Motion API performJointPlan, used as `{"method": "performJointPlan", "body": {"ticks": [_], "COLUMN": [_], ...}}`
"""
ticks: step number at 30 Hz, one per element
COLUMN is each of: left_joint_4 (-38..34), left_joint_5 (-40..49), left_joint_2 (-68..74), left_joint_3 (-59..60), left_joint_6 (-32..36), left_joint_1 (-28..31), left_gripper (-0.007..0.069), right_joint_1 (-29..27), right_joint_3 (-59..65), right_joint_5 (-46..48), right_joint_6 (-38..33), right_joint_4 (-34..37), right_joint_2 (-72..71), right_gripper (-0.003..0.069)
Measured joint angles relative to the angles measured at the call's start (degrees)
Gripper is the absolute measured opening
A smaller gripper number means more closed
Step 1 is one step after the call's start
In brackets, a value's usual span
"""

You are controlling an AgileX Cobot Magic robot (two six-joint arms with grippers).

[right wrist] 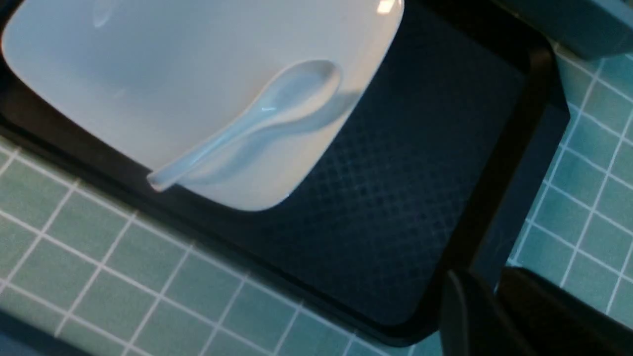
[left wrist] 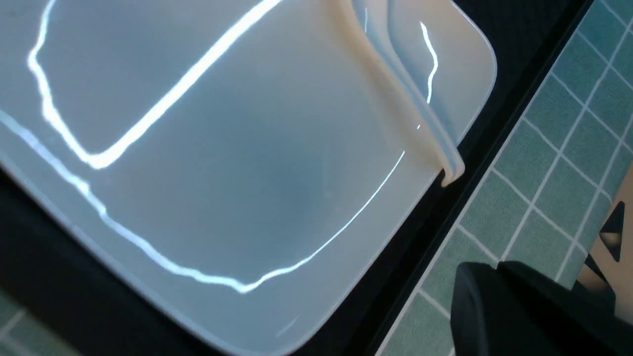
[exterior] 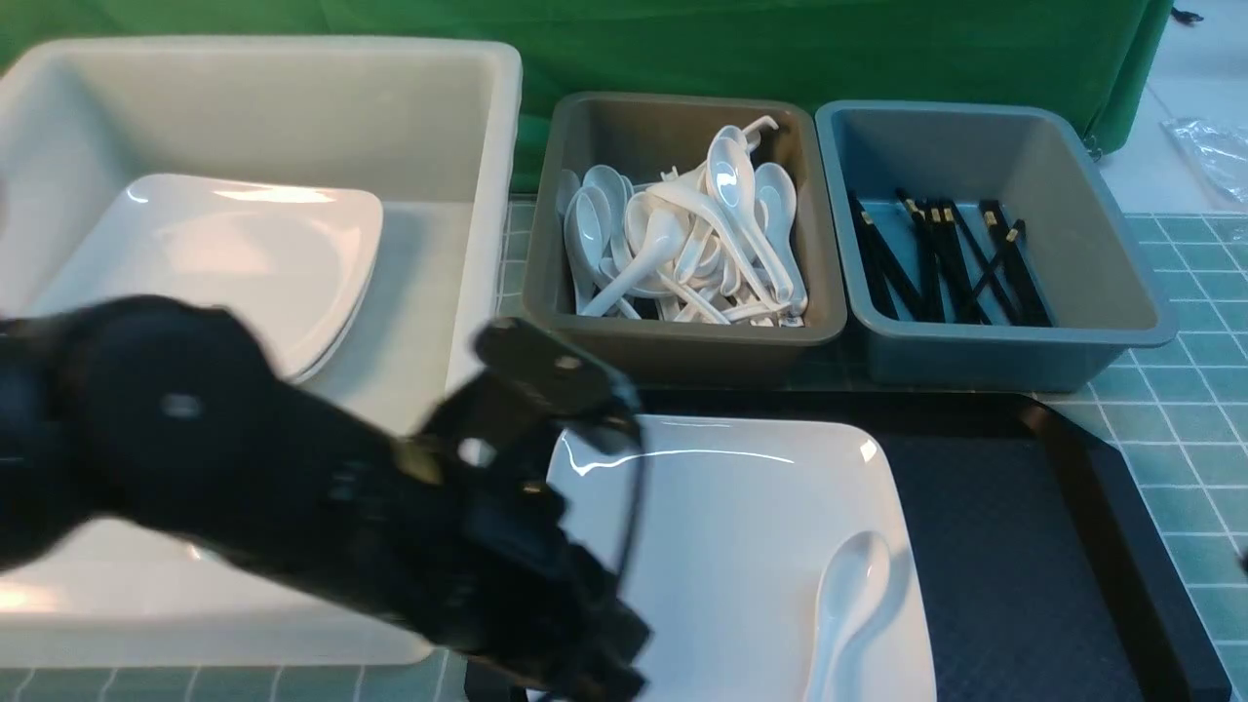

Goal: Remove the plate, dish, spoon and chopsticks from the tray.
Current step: Use the left arm to grab a soup spoon from the plate

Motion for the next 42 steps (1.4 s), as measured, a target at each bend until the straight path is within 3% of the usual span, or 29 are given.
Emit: {"method": "performJointPlan", "body": {"ticks": [4, 7, 9, 11, 17, 22, 27, 31, 32, 33, 42], "left_joint_4": [7.0, 10.58, 13.4, 14.09, 17.71, 21.75, 25.78, 26.04, 25.13, 25.32, 32.08], "left_joint_5": [-2.95, -2.54, -0.37, 0.97, 4.77, 3.18, 1.51, 1.34, 2.24, 2.8, 4.89], "left_joint_2": [10.64, 16.26, 22.74, 25.03, 35.26, 38.25, 39.27, 39.53, 39.52, 39.52, 32.66], "left_joint_3": [-8.8, -13.77, -19.46, -21.79, -29.2, -29.66, -30.2, -30.39, -30.49, -30.66, -35.99], "left_joint_6": [-12.56, -18.32, -21.71, -22.36, -24.3, -24.37, -24.52, -24.7, -25.08, -24.92, -25.49], "left_joint_1": [-10.15, -12.48, -13.57, -13.63, -13.63, -13.63, -13.65, -13.65, -13.77, -13.9, -12.24], "left_gripper": [0.0008, 0.0029, 0.0093, 0.0132, 0.037, 0.0446, 0.0397, 0.0271, 0.0165, 0.0127, 0.0128], "right_joint_1": [0.0, 0.0, 0.0, 0.0, 0.0, 0.0, 0.0, 0.0, 0.0, 0.0, 0.0], "right_joint_3": [5.2, 5.63, 5.81, 5.81, 6.04, 6.29, 6.43, 6.43, 6.43, 6.43, 6.43], "right_joint_5": [0.0, 0.0, 0.0, 0.0, 0.0, 0.0, 0.0, 0.0, 0.0, 0.0, 0.0], "right_joint_6": [0.73, 0.8, 0.8, 0.8, -1.13, -2.28, -2.45, -3.26, -3.38, -3.5, -3.67], "right_joint_4": [0.0, 0.0, 0.0, 0.0, 0.0, -0.04, -0.04, -0.04, -0.04, -0.04, -0.04], "right_joint_2": [-11.42, -14.73, -17.98, -19.09, -21.46, -21.46, -21.46, -21.46, -21.46, -21.46, -21.46], "right_gripper": [0.0133, 0.0137, 0.014, 0.0141, 0.0143, 0.0143, 0.0143, 0.0143, 0.0143, 0.0143, 0.0143]}}
